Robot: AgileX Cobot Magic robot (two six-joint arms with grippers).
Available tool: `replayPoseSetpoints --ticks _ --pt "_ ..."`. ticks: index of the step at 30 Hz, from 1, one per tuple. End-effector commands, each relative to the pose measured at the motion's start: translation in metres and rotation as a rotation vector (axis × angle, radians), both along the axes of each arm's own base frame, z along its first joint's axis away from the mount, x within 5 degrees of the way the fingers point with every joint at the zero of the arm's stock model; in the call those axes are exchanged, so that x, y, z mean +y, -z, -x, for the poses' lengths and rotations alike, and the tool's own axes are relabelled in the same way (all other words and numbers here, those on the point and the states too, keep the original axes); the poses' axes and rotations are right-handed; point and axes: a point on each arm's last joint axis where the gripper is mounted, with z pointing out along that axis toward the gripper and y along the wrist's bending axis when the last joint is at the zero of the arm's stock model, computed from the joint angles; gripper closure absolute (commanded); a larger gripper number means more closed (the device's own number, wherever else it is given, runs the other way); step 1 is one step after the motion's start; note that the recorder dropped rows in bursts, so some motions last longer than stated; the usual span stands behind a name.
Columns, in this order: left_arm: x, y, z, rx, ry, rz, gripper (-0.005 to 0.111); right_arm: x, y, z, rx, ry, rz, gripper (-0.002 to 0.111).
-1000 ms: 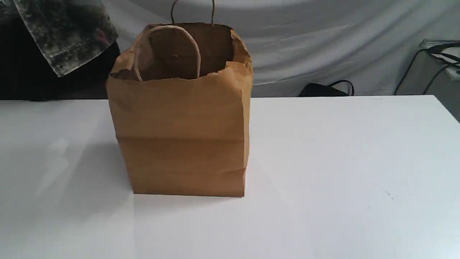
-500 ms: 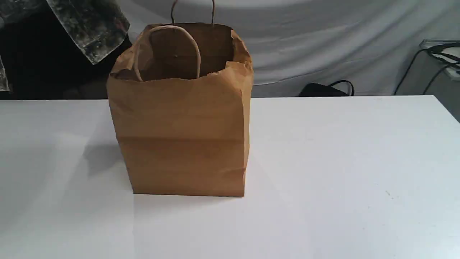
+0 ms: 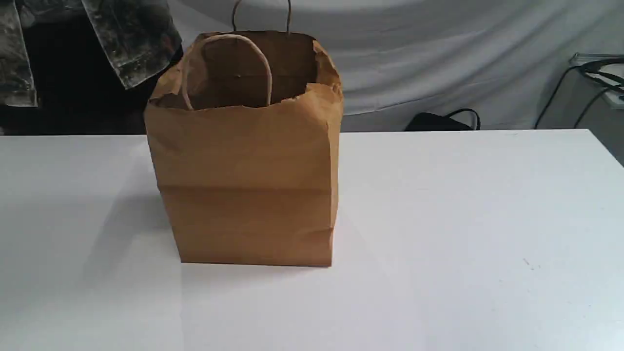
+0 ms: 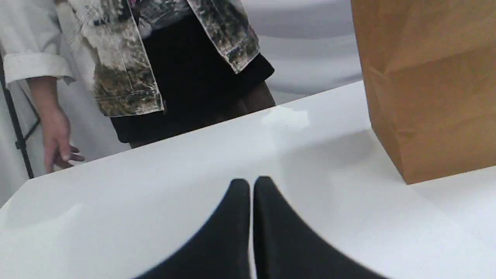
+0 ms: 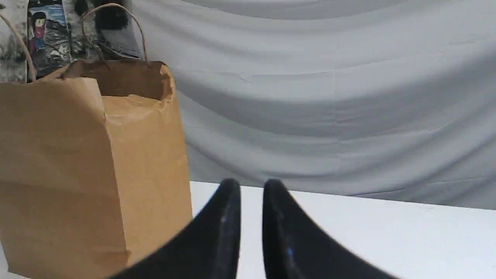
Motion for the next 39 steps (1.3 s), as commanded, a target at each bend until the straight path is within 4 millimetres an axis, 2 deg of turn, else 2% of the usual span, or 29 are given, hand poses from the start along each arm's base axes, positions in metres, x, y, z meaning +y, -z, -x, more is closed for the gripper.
replayPoseSetpoints --ticks 1,27,30,39 --pt "0.0003 0.0017 0.0003 0.004 -0.005 0.007 0.106 -0.0006 0.0011 0.0005 0.005 0.003 -0.007 0.097" --pt "0.0002 0.0010 0.0002 -0.004 -0.004 0.007 0.106 -0.0014 -0.0009 0.0004 -0.017 0.012 -0.014 0.097" --pt "0.0002 0.0010 0.0002 -0.004 -0.004 0.007 0.106 0.0005 0.0011 0.0008 0.006 -0.008 -0.012 0.108" --pt "0.0002 0.0010 0.0002 -0.004 -0.004 0.007 0.106 0.0005 0.0051 0.0054 0.078 -0.036 -0.092 0.108"
